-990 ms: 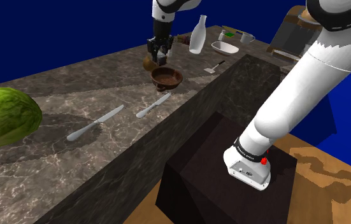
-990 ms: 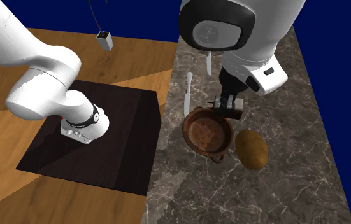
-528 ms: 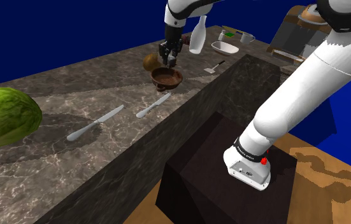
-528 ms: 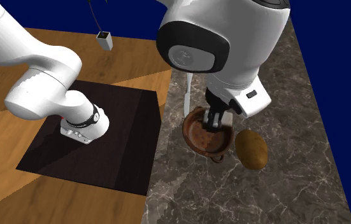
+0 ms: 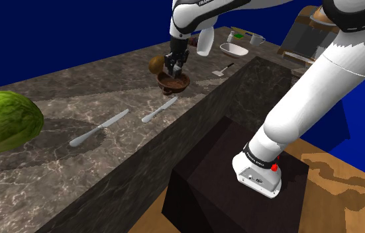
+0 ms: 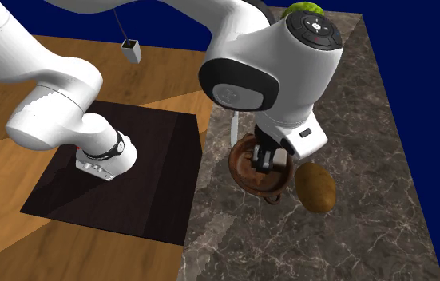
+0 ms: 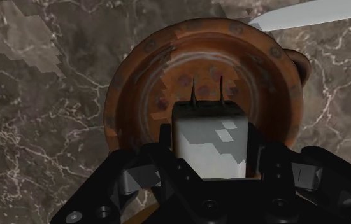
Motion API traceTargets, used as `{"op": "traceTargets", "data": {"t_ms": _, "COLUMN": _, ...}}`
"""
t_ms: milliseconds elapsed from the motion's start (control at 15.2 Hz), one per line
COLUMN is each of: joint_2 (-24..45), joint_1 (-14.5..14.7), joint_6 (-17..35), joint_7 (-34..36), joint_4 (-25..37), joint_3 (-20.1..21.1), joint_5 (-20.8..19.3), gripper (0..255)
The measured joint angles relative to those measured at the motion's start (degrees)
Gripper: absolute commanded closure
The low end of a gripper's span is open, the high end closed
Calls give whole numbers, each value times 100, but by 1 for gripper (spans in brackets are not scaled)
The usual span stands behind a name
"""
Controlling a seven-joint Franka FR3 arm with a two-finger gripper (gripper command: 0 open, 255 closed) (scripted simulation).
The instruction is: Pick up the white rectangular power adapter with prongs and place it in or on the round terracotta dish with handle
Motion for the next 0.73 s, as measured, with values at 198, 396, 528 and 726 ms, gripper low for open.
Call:
{"op": "traceTargets", "data": {"t_ms": 198, "joint_2": 69, "joint_1": -3, "joint_6": 182, "joint_7": 3, "joint_4": -113, "joint_3": -1, "joint_5": -9, "gripper": 255}}
{"op": "traceTargets", "data": {"t_ms": 396, "joint_2": 79, "joint_1": 0, "joint_6": 212, "joint_7": 9, "joint_4": -131, "joint_3": 2, "joint_5": -9, "gripper": 255}}
{"op": "traceTargets", "data": {"t_ms": 528, "joint_2": 80, "joint_1": 0, "joint_6": 217, "joint_7": 9, "joint_4": -133, "joint_3": 2, "joint_5": -9, "gripper": 255}}
{"op": "traceTargets", "data": {"t_ms": 726, "joint_2": 81, "joint_1": 0, "joint_6": 218, "joint_7": 9, "joint_4": -132, "joint_3": 2, "joint_5": -10, "gripper": 0}}
